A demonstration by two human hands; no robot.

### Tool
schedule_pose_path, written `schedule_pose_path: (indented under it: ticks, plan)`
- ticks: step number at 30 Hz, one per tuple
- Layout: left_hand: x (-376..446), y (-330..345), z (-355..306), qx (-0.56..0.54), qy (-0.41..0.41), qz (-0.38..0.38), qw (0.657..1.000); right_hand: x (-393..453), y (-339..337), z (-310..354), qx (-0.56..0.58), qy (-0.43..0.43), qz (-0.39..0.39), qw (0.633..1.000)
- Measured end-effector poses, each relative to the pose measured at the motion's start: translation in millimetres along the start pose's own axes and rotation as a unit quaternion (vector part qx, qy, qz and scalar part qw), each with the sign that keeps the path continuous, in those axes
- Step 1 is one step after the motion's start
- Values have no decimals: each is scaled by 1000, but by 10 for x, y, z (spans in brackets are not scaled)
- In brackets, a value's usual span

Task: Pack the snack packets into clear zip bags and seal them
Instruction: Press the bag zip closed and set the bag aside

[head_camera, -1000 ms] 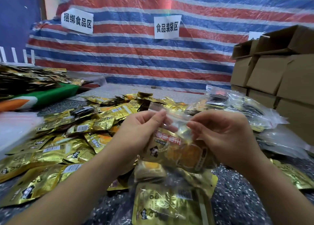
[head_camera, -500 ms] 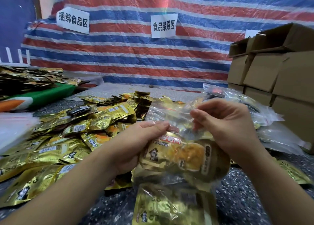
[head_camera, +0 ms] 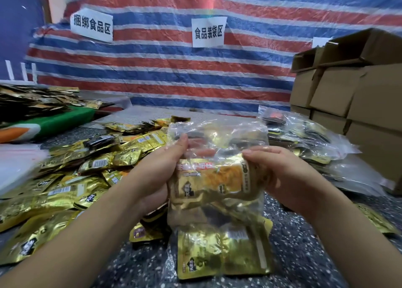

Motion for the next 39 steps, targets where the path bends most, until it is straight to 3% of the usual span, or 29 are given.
schedule_pose_path:
  ticks: [5,12,20,25,31,35,39]
  plan:
    - [-52,72,132,41,-89,35,995,27,-62,-168,42,80,-44,995]
    - [-38,88,37,84,-20,-4,996,33,-102,-63,10,-13,-65,998]
    - [-78,59,154,233,-64,-21,970,101,-100,-254,-67,20,-117,991]
    - [-53,46,127,219,-21,-54,974,81,-102,-238,-115,24,-116,986]
    - [-40,21,76,104,20,-72,992,69,-103,-232,-61,23,-91,994]
    - [-50,3,63,108,37,-78,990,64,-117,-204,14,-16,-87,996]
    - [-43,3,53,122,44,-70,989,66,-192,-238,45,3,-95,994]
Point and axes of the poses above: each hand's wrist, its own x-axis towards the middle knuckle, its own y-axis out of the palm, z = x × y, the point moved 5 cm from there along x, towards the middle knuckle, and after that the axes turned 14 degrees about z, right-handed, at the moved point
